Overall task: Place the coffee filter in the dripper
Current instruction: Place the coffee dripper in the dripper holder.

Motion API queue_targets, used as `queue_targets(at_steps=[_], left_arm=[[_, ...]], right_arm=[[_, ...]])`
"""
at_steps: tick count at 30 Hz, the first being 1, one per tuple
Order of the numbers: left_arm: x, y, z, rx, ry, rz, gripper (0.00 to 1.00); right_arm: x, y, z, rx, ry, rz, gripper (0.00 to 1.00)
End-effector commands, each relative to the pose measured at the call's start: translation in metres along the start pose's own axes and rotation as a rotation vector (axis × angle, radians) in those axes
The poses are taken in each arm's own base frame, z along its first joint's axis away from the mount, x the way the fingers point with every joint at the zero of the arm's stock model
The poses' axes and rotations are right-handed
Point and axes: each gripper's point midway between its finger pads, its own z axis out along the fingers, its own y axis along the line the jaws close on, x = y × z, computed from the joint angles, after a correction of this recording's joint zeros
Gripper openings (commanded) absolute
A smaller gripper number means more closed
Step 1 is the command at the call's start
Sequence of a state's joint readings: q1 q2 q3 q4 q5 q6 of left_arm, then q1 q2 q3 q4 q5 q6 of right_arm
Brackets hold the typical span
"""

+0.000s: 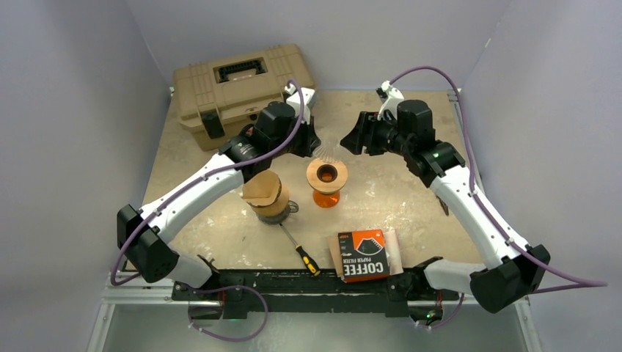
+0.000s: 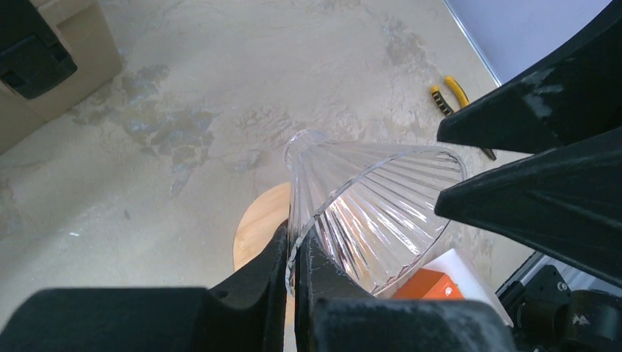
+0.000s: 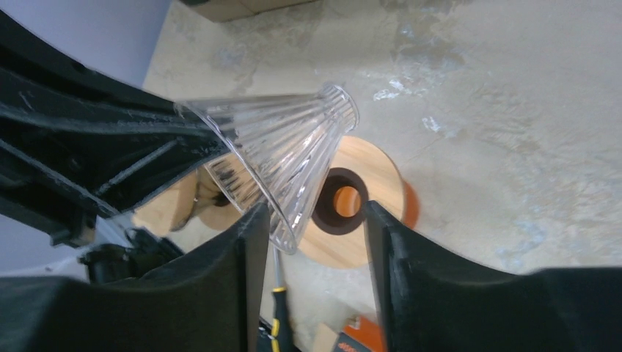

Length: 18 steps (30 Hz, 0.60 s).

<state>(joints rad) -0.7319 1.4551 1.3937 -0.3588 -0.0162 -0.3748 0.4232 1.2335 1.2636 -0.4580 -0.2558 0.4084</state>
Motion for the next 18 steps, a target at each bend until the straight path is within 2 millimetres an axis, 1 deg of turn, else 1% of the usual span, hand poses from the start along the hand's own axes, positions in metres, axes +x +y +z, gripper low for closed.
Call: queue_targets(at_steps=[1,3,5,7,14,18], left_arm=[[-0.013,-0.006,-0.016,-0.007,0.016,-0.066,0.0],[-0.008,-0.007,-0.019,-0.011,0.055,-0.087,0.0],[0.0,-0.013,-0.022,0.013,0.108,-0.116,0.0],[0.007,-0.015,-0.023,0.013,0.155,-0.138,0.0],[0.027,-0.018,-0.023,0.025,0.229,-0.186,0.0],[0.038,-0.013,-0.019,0.006,0.268,-0.193,0.0]], right_arm=[[-0.035,0.012,-0.021,-0.009,-0.132,-0.032,0.68],[-0.036,0.013,-0.023,-0.012,-0.143,-0.032,0.72],[-0.037,0.013,-0.025,-0.014,-0.153,-0.029,0.78],[-0.037,0.013,-0.026,-0.015,-0.158,-0.025,0.82],[-0.031,0.015,-0.022,-0.037,-0.139,-0.011,0.84],[-0.026,0.014,-0.019,-0.039,-0.123,-0.008,0.84]])
